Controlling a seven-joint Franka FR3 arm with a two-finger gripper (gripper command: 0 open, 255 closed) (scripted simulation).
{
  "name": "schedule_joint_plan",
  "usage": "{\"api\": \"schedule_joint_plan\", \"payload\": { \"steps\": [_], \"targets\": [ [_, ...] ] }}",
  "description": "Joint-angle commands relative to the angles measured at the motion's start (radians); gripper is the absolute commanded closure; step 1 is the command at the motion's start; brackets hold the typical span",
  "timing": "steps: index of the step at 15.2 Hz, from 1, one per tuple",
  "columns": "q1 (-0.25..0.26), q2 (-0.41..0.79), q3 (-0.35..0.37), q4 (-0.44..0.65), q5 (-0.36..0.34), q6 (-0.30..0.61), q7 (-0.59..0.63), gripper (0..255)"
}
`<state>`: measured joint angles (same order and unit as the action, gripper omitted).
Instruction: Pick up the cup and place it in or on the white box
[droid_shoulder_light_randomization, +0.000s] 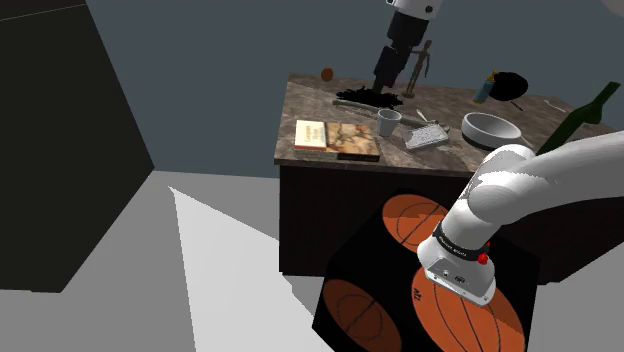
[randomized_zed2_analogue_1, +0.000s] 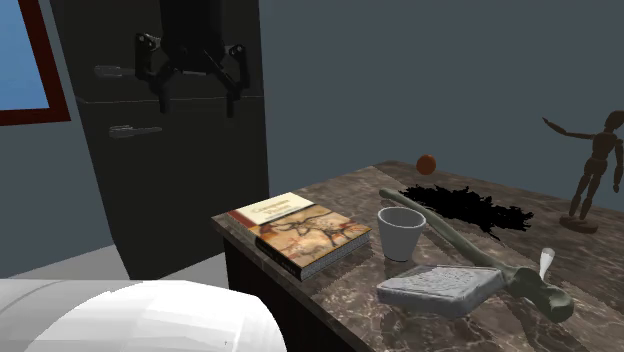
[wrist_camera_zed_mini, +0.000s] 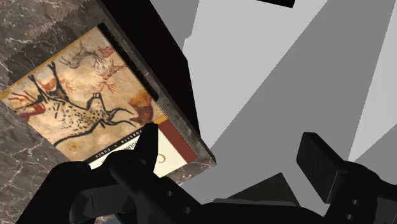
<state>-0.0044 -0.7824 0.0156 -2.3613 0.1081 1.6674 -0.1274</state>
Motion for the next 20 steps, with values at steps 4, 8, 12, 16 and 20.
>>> {"api": "schedule_joint_plan", "payload": {
  "steps": [4,8,12,16,20],
  "targets": [
    [-0.018,-0.008,-0.034,-0.072,-0.05,0.07,-0.066,0],
    [-0.046,0.001,-0.084,-0.153,-0.119,0.173,-0.151,0],
    [-0.079,0.035,-0.14,-0.215,-0.189,0.287,-0.234,0],
    [-0.113,0.096,-0.2,-0.255,-0.258,0.412,-0.313,0],
    [-0.144,0.184,-0.264,-0.27,-0.321,0.546,-0.39,0]
  ]
}}
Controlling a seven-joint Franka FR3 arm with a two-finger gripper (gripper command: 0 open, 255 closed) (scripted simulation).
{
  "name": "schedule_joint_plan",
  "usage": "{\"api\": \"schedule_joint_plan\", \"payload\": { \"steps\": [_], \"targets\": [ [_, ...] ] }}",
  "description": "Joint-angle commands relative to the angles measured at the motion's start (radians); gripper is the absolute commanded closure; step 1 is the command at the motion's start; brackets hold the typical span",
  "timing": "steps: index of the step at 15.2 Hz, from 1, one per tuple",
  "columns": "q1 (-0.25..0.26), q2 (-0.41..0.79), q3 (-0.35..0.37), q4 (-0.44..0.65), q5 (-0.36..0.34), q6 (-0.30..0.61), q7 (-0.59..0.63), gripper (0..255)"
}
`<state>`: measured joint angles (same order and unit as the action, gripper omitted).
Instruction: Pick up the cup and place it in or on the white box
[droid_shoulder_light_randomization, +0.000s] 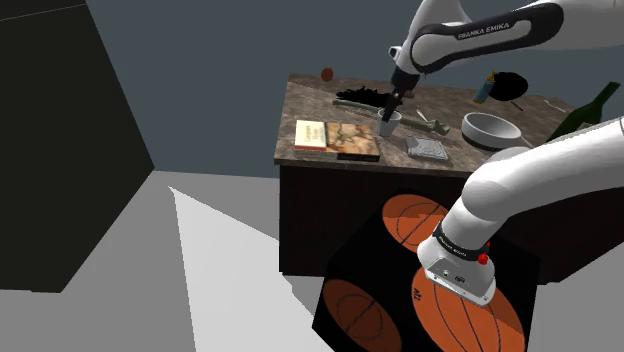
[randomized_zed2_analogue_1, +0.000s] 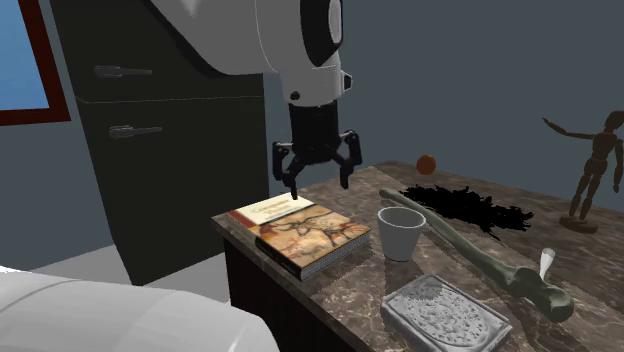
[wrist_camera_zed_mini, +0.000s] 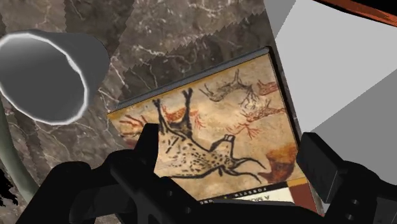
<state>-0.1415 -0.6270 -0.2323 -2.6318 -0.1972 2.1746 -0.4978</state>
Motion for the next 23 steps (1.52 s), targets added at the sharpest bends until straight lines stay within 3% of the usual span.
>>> {"api": "schedule_joint_plan", "payload": {
  "steps": [1,10,18,23],
  "targets": [
    [-0.013,0.054,-0.032,0.0,-0.029,0.073,-0.038,0],
    [-0.042,0.341,-0.185,0.071,-0.088,0.374,-0.222,0],
    [-0.025,0.468,-0.219,0.07,-0.048,0.505,-0.259,0],
    [-0.026,0.468,-0.219,0.07,-0.047,0.505,-0.259,0]
  ]
}}
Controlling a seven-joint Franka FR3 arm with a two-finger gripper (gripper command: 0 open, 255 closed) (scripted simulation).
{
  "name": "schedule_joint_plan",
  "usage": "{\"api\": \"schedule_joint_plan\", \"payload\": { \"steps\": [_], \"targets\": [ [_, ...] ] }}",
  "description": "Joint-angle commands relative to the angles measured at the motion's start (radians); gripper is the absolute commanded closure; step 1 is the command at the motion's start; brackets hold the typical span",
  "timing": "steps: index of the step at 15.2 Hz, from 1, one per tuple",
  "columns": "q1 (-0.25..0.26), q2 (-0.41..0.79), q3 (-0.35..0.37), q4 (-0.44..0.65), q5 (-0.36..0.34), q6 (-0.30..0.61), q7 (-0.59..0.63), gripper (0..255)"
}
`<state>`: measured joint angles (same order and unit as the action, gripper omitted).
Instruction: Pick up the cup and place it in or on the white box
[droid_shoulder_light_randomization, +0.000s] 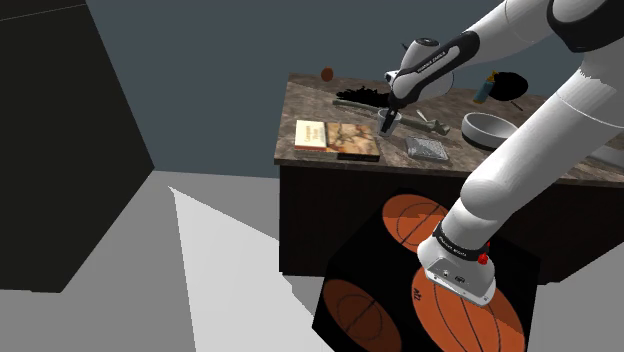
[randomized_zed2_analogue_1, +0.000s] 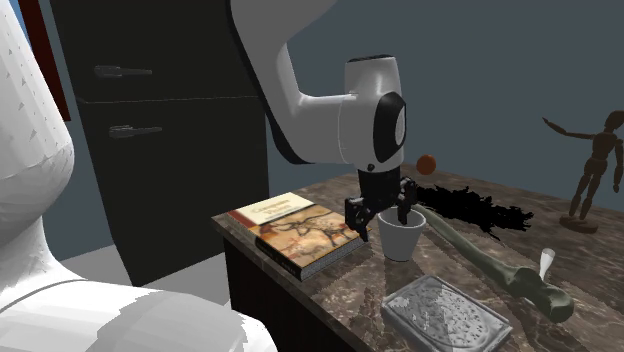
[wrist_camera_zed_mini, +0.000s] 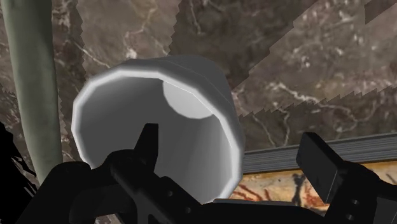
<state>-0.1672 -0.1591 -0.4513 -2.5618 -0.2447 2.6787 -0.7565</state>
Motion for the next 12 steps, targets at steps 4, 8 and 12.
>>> {"api": "schedule_joint_plan", "payload": {
  "steps": [4,8,12],
  "targets": [
    [0.0,0.0,0.0,0.0,0.0,0.001,0.0,255],
    [0.0,0.0,0.0,0.0,0.0,0.001,0.0,255],
    [0.0,0.001,0.0,0.0,0.0,0.001,0.0,255]
  ]
}}
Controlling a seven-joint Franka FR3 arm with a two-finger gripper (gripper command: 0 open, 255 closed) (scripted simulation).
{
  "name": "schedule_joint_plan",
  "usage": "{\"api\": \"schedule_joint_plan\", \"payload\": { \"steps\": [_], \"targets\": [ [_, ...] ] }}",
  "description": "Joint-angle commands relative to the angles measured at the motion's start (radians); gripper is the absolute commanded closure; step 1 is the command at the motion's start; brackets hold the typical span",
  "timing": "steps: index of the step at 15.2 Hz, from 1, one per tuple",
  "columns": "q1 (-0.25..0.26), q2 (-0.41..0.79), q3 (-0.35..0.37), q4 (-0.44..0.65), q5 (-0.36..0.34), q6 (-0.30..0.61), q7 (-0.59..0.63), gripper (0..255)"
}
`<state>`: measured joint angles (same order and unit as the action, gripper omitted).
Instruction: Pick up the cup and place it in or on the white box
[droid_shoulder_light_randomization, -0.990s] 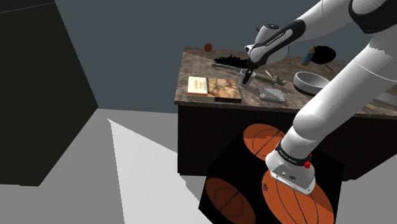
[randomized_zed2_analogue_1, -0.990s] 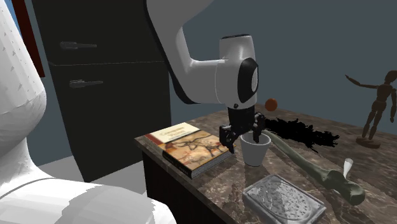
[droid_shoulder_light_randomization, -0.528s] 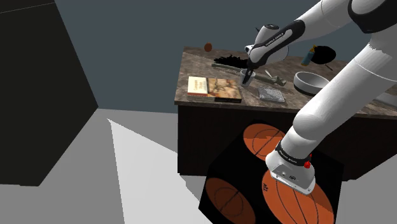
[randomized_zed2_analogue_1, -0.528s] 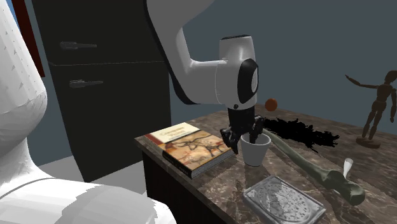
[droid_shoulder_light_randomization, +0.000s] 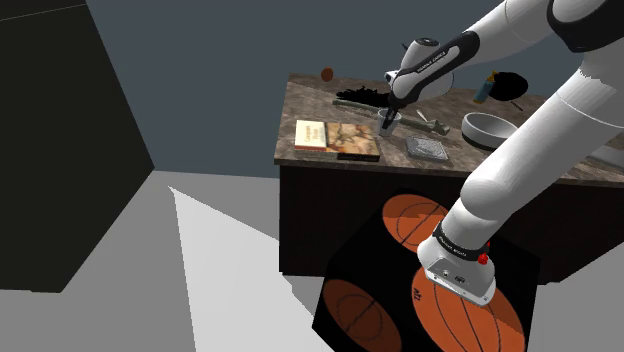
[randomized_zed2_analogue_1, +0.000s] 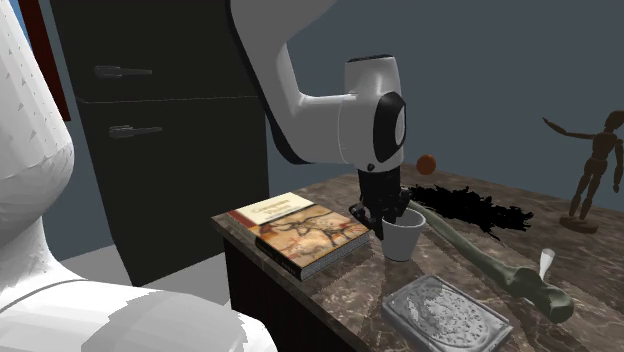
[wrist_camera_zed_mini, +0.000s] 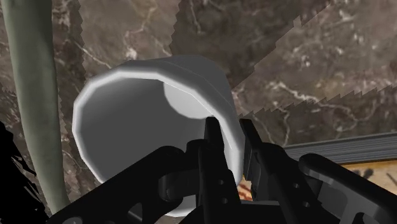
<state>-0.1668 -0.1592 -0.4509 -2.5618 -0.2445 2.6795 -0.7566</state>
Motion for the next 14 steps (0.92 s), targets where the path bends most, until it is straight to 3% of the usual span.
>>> {"api": "schedule_joint_plan", "payload": {
  "steps": [1,14],
  "targets": [
    [0.0,0.001,0.0,0.0,0.0,0.0,0.0,255],
    [-0.009,-0.132,0.03,0.076,-0.022,-0.206,0.01,255]
  ]
}}
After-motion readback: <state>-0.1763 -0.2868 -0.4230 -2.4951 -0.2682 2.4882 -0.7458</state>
